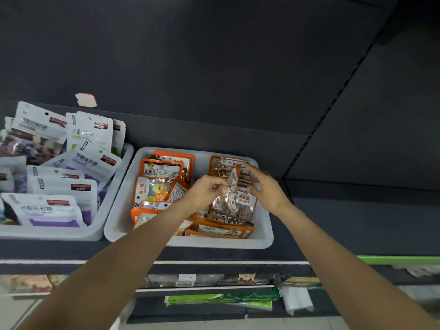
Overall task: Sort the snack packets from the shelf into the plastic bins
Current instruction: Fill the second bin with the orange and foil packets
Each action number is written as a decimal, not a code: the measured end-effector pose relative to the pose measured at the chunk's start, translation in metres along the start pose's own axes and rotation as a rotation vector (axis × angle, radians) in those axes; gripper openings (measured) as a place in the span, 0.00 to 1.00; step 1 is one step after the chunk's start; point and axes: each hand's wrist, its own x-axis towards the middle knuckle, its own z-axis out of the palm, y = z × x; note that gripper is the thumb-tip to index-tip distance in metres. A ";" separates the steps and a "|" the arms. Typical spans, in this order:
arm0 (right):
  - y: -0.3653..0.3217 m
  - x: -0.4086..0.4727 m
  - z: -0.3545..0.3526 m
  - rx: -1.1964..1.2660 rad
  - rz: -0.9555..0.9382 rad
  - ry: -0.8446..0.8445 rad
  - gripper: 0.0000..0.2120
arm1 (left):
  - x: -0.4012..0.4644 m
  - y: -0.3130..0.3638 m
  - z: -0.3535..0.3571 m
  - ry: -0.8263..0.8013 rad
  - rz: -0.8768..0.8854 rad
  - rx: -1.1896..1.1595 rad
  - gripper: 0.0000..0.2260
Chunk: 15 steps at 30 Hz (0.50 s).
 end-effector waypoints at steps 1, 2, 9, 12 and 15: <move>0.000 0.001 0.001 -0.044 -0.040 0.006 0.32 | -0.001 0.001 -0.003 -0.025 -0.009 -0.040 0.06; 0.000 0.003 0.001 -0.066 -0.067 0.037 0.31 | -0.001 0.003 -0.007 -0.050 -0.022 -0.072 0.06; 0.016 -0.005 -0.010 -0.040 -0.050 0.013 0.04 | 0.011 0.001 -0.020 0.017 -0.092 -0.078 0.08; 0.023 -0.017 0.001 -0.134 0.055 -0.001 0.11 | 0.013 -0.002 -0.012 0.070 -0.103 0.074 0.12; 0.023 -0.022 0.012 -0.165 0.036 0.083 0.15 | 0.004 0.001 -0.003 0.115 -0.079 0.148 0.17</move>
